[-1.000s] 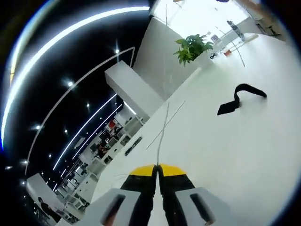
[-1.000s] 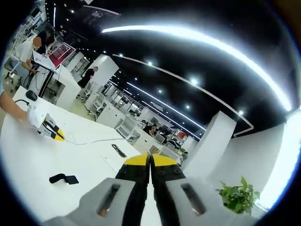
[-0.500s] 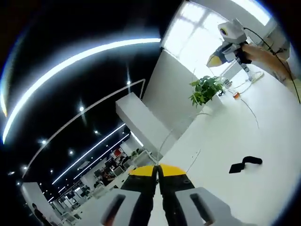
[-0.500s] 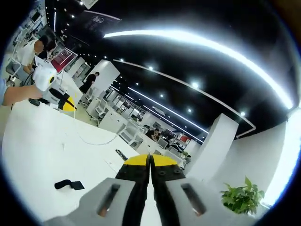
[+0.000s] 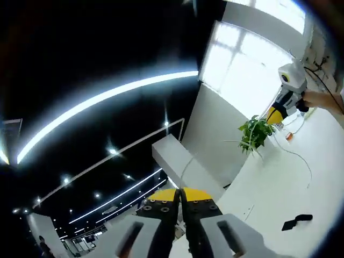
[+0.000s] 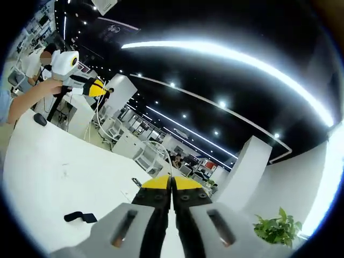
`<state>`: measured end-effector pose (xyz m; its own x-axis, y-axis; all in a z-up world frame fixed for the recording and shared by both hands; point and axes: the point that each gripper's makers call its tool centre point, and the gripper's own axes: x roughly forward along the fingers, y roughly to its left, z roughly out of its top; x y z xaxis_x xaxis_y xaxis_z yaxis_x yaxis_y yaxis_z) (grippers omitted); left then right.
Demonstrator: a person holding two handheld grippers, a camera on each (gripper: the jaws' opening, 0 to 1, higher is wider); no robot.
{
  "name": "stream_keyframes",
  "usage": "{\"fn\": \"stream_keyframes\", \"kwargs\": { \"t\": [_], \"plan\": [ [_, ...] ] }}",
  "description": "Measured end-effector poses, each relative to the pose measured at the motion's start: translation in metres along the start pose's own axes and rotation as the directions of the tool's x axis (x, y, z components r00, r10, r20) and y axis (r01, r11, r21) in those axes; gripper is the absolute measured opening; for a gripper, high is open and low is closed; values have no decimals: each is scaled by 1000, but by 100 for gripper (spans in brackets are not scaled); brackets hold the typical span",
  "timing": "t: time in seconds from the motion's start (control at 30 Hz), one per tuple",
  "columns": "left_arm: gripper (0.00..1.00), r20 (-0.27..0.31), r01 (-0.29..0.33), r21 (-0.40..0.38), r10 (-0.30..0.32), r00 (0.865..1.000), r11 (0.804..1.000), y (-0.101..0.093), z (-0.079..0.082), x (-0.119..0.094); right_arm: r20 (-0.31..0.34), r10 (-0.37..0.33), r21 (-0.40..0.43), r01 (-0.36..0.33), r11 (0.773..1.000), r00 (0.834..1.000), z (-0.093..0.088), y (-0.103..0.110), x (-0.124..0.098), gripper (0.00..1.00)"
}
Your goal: Peel open the Velcro strap on the desktop, arrange the wired earphones neatly onto it, and close the Velcro strap to secure them.
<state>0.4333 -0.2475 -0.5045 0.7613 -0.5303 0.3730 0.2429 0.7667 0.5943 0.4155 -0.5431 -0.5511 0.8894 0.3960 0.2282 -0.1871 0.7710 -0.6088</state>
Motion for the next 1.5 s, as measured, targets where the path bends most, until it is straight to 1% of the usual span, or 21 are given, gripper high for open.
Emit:
{"fn": "stream_keyframes", "kwargs": {
  "t": [0.1,0.13,0.17,0.2,0.23,0.3,0.33,0.37,0.43,0.47,0.53,0.6,0.63,0.67,0.7,0.73,0.93,1.1,1.17,1.3,1.5],
  "plan": [
    [6,26,-7,31,6,1000,999,3,20,-1,16,-9,-11,9,1000,1000,14,5,1,3],
    [6,50,-28,2,28,998,1000,5,28,-2,21,-12,-12,12,1000,1000,15,4,0,3],
    [6,74,14,-70,-9,997,997,-7,35,-1,23,-9,-12,9,1000,1000,17,6,0,3],
    [6,57,88,-46,-86,995,995,-23,33,1,25,-7,-9,7,1000,1000,16,6,0,3],
    [6,22,129,-1,-129,991,992,-35,26,4,26,-6,-9,6,1000,1000,17,7,1,3],
    [6,-30,96,127,-93,995,987,-35,17,8,24,-6,-10,6,1000,1000,17,7,2,3],
    [6,-21,55,162,-52,998,985,-27,22,9,24,-9,-11,9,1000,1000,18,6,1,3],
    [6,6,29,153,-30,1000,988,-21,32,7,25,-10,-11,10,1000,1000,19,6,1,3],
    [6,54,48,37,-50,997,998,-21,44,1,28,-9,-8,9,1000,1000,19,7,0,3],
    [6,30,87,-10,-87,996,996,-30,36,-1,26,-8,-6,8,1000,1000,18,8,-1,3],
    [6,-71,164,24,-162,984,986,-51,1,-1,16,-1,-3,1,1000,1000,14,11,-2,3],
    [6,-125,160,61,-152,980,985,-53,-23,2,5,8,4,-8,1000,1000,9,14,-1,3],
    [6,-133,129,47,-122,984,990,-45,-26,5,1,13,10,-13,1000,1000,7,11,-2,3],
    [6,-110,108,10,-107,988,994,-40,-21,5,-2,17,16,-17,1000,1000,6,12,-2,3],
    [6,-58,108,-60,-111,992,992,-37,-9,4,-4,22,22,-21,1000,1000,5,12,-2,3],
    [6,-39,122,-71,-125,991,990,-35,-3,3,-8,24,24,-24,999,1000,3,13,-2,3],
    [6,-42,122,-39,-123,991,992,-31,2,0,-16,20,21,-19,1000,1000,3,17,5,3],
    [6,-5,62,-21,-62,998,998,-7,28,6,-9,21,27,-21,999,1000,4,19,8,3],
    [6,-11,87,-12,-87,996,996,-12,30,5,-6,21,28,-21,999,1000,5,20,8,3],
    [6,0,58,30,-58,998,998,-9,36,1,1,14,27,-14,1000,1000,8,16,6,3],
    [6,46,48,2,-48,998,999,9,65,3,16,-4,25,4,1000,1000,14,11,1,3]
  ]
}}
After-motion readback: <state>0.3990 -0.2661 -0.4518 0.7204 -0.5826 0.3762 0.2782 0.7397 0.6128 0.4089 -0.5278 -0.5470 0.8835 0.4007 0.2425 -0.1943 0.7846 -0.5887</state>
